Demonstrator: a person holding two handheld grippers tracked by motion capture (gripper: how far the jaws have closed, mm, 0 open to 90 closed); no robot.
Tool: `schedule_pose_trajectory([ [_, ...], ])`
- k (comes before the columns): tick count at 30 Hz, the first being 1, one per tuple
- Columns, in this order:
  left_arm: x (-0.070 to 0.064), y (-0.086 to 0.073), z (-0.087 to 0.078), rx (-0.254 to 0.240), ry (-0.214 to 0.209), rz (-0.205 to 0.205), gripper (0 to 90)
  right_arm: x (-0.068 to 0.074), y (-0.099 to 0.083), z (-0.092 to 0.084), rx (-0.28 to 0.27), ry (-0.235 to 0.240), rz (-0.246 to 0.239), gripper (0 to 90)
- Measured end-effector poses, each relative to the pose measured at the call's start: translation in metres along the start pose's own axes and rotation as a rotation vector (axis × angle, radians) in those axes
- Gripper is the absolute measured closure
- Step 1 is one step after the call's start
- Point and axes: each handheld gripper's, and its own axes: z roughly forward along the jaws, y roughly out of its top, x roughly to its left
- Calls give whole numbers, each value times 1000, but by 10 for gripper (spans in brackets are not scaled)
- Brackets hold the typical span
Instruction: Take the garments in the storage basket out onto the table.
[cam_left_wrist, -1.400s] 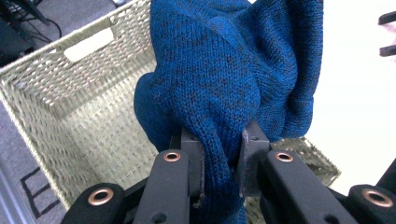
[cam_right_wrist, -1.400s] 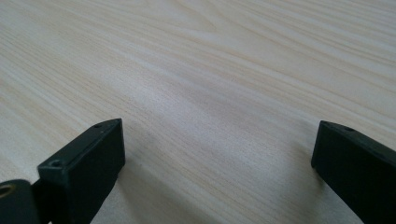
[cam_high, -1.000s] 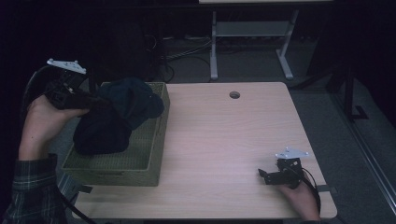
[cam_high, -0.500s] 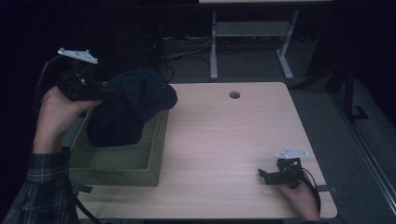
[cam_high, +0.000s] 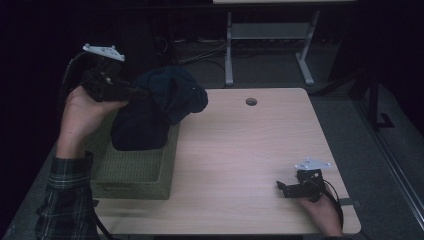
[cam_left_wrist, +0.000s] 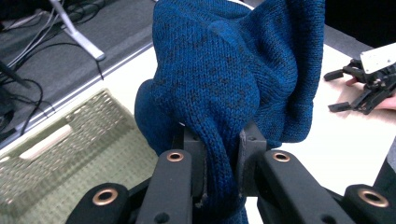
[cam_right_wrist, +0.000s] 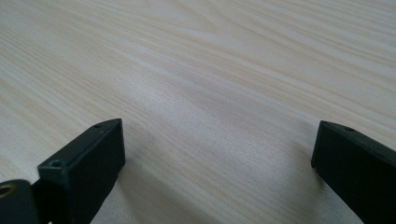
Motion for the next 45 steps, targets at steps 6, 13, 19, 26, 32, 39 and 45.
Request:
schedule_pose_trajectory([
  [6,-9,8,12,4,-16,19,784,0,0,0,0,0,0,25],
  [13,-24,20,30,2,-38,48,787,0,0,0,0,0,0,25],
  [19,-38,28,49,3,-60,68,787,0,0,0,0,0,0,25],
  [26,-51,34,67,12,-92,83,787,0,0,0,0,2,3,26],
  [32,-63,36,80,8,-121,86,787,0,0,0,0,2,3,26],
  [39,-82,36,104,13,-174,103,787,0,0,0,0,2,4,26],
  [45,-95,31,125,-3,-225,89,787,0,0,0,1,2,4,26],
])
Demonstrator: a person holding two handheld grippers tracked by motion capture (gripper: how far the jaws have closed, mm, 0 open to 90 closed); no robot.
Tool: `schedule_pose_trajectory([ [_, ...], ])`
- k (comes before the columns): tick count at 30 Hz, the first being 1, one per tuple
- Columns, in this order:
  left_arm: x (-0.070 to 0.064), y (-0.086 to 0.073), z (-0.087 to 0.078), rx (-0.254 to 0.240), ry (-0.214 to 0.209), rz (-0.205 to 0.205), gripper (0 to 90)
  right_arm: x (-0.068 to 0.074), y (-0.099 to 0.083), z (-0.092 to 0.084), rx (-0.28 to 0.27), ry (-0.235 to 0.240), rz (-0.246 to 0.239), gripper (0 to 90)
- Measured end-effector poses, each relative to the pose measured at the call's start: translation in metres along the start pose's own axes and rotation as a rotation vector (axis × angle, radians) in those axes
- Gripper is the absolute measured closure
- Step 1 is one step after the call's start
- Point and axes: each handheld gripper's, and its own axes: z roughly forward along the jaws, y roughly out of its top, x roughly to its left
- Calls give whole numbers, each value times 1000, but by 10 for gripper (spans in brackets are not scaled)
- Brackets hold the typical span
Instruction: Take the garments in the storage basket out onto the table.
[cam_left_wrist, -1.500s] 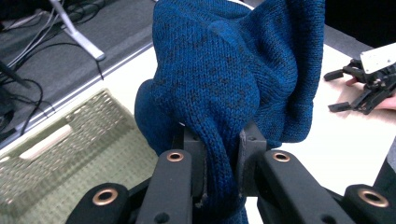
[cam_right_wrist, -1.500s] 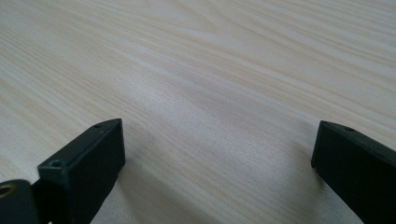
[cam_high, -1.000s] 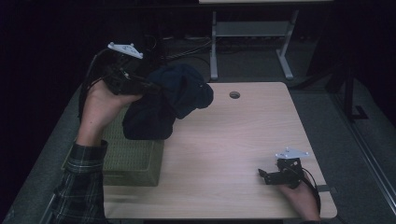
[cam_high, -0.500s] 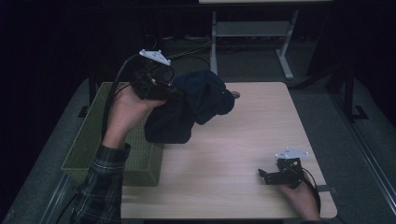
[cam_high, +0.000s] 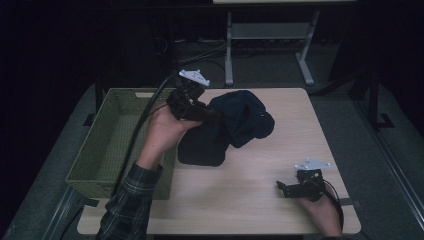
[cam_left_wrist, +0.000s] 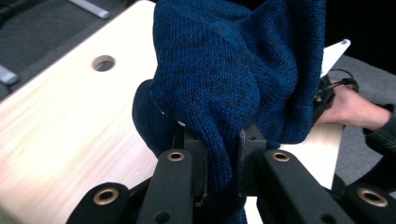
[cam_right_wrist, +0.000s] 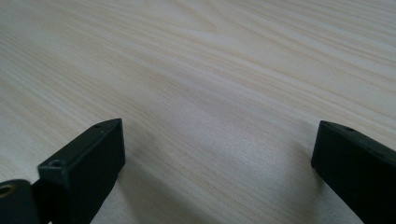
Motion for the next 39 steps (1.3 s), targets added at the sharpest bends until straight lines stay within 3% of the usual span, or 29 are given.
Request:
schedule_pose_trajectory([
  [10,-9,-19,41,18,-52,-24,789,0,0,0,1,-1,-1,26],
  [21,-11,-40,68,46,-85,-53,789,0,0,0,-2,-2,-3,25],
  [32,3,-69,100,96,-73,-129,787,0,0,0,1,-2,-1,26],
  [39,10,-85,121,119,-98,-174,786,0,0,0,0,-2,-3,25],
])
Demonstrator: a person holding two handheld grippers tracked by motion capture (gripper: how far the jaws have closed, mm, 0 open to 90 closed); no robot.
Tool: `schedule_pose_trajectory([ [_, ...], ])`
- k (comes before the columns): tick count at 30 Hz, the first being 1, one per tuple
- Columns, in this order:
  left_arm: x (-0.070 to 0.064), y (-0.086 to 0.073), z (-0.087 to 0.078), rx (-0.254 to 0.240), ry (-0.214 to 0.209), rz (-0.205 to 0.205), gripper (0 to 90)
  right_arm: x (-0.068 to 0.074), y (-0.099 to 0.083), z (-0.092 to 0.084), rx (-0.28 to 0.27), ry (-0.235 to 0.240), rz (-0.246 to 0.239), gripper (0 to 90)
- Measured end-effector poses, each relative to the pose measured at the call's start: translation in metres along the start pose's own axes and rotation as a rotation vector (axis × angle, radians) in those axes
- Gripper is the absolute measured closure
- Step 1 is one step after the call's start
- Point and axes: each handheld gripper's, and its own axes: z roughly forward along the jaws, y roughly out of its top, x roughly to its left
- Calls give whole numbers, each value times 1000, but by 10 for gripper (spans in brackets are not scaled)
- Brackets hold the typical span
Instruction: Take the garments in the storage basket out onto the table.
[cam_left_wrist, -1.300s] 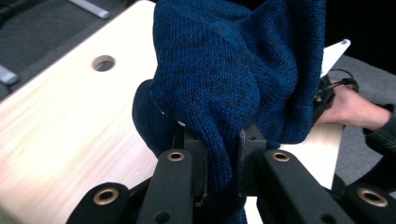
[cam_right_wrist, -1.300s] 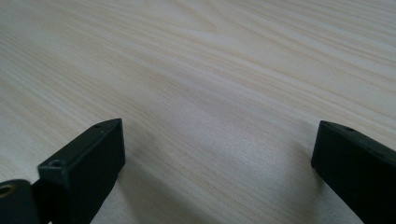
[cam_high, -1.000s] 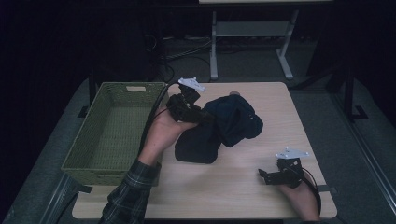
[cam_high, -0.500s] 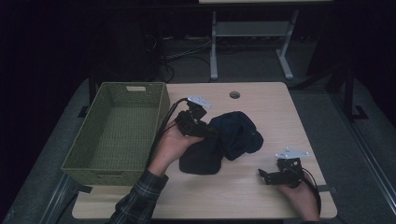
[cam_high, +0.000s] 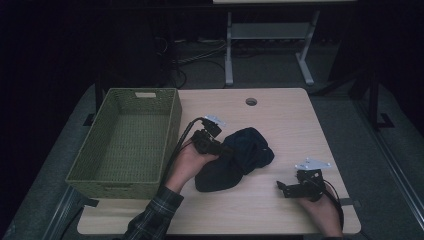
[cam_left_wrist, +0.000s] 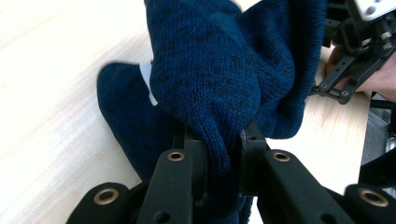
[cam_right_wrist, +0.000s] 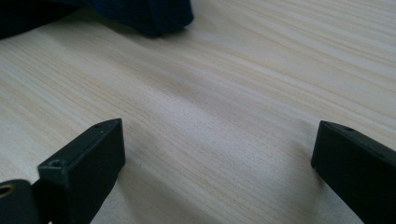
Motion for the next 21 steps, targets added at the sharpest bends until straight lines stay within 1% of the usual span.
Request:
schedule_pose_trajectory([
  [4,6,-6,7,17,-8,-13,785,0,0,0,0,-1,0,26],
  [5,9,-9,12,25,-6,-25,785,0,0,0,0,-1,0,26],
  [7,11,-11,15,33,-2,-30,784,0,0,0,0,-1,0,25],
  [8,15,-15,20,41,-1,-44,784,0,0,0,0,-1,0,26],
  [10,16,-17,23,47,0,-50,783,0,0,0,0,-1,0,26],
  [12,21,-22,29,68,7,-55,774,0,0,0,0,-1,0,26],
  [13,21,-22,29,68,7,-55,769,0,0,0,0,-1,0,25],
  [14,23,-25,32,78,11,-55,762,0,0,0,0,-1,0,26],
  [16,23,-26,32,74,10,-58,751,0,0,0,0,-1,0,26],
  [18,23,-26,31,77,18,-50,745,0,0,0,0,-1,0,25],
  [20,21,-26,29,73,27,-43,692,0,0,0,0,-1,0,26],
  [21,20,-26,28,70,33,-38,692,0,0,0,0,-1,0,26],
])
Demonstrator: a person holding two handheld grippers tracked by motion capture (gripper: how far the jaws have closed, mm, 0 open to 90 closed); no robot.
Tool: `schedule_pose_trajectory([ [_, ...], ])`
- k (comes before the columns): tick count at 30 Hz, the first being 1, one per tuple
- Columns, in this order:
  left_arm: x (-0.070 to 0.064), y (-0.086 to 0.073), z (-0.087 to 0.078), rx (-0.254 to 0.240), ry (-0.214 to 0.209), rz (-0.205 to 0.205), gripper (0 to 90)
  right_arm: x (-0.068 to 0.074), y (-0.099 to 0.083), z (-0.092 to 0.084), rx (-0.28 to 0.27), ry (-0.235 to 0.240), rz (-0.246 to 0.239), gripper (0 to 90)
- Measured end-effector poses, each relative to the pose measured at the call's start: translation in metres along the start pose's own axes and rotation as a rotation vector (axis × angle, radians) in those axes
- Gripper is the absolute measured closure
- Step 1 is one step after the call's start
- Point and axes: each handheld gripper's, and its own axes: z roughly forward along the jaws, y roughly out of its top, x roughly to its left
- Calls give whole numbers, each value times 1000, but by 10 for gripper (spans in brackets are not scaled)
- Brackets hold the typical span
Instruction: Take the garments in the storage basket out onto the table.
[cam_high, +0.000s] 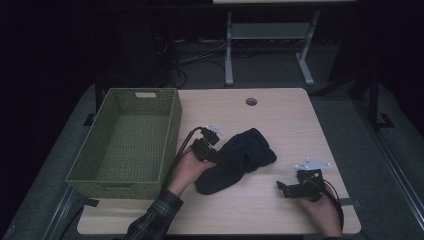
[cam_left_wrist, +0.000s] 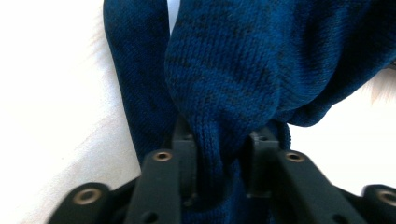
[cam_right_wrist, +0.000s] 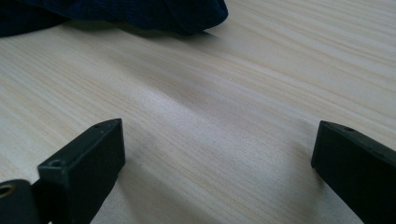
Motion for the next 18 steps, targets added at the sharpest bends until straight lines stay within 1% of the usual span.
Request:
schedule_pose_trajectory([
  [3,-4,0,-6,-5,14,7,549,0,0,0,0,0,0,26],
  [4,-5,0,-9,-9,18,13,516,0,0,0,0,0,0,26],
  [6,-8,0,-15,-28,30,17,476,0,0,0,0,0,0,26],
  [7,-8,0,-18,-29,35,29,448,0,0,0,0,0,0,26],
  [8,-10,1,-20,-36,35,25,424,0,0,0,0,0,0,26],
  [9,-12,1,-26,-41,36,35,416,0,0,0,0,0,0,25],
  [10,-12,1,-26,-41,36,35,405,0,0,0,0,0,0,25],
  [13,-17,0,-39,-79,49,40,398,0,0,0,0,0,0,26],
  [14,-18,-1,-43,-83,53,47,399,0,0,0,0,0,0,25],
  [16,-21,-4,-49,-88,55,62,417,0,0,0,-1,-1,-2,26],
  [17,-22,-5,-51,-97,57,58,426,0,0,0,0,-1,0,26],
  [18,-24,-6,-54,-97,58,72,458,0,0,0,0,2,2,25],
])
